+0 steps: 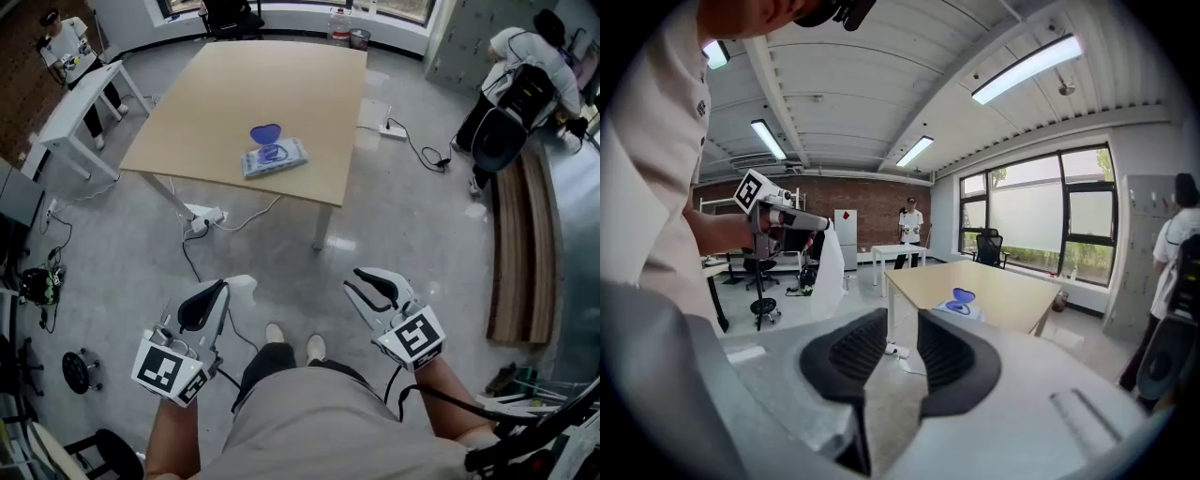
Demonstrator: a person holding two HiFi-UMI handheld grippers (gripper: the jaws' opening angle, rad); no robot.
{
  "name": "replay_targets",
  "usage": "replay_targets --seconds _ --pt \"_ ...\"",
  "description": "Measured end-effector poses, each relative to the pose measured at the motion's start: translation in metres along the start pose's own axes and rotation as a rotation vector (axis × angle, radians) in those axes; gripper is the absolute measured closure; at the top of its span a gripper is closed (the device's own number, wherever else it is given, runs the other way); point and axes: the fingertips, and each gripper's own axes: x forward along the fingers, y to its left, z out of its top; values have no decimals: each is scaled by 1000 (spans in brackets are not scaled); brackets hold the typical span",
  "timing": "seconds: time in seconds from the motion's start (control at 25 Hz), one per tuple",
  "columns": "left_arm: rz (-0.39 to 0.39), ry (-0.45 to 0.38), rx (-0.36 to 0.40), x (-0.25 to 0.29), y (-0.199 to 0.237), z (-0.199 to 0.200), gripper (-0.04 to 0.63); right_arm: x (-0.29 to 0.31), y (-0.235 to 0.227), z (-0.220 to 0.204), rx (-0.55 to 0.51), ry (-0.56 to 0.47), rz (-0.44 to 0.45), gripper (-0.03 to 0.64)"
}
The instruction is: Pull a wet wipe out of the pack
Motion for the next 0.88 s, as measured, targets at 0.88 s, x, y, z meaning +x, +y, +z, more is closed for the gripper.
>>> replay_targets --seconds 0.88 --pt "-212 -37 63 -233 -59 -37 589 -62 258 58 -17 -59 -85 525"
